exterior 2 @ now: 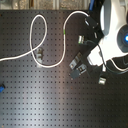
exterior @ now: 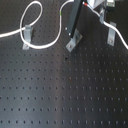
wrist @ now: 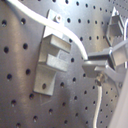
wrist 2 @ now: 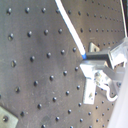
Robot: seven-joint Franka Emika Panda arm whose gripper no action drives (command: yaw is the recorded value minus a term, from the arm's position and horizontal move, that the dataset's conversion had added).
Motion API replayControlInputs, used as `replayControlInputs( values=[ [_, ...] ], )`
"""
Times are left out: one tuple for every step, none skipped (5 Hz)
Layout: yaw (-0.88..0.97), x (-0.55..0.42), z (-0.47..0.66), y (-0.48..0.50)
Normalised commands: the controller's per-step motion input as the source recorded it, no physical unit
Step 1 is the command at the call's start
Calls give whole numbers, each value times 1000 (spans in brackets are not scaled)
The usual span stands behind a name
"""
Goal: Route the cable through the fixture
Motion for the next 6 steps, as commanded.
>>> replayControlInputs(
  values=[
    [0,-1,-204,-1],
    [20,-1,-283,-1],
    [0,0,-111,0],
    [-283,-22,0,-52],
    [-543,6,0,-68],
    [-560,7,0,-55]
  ],
)
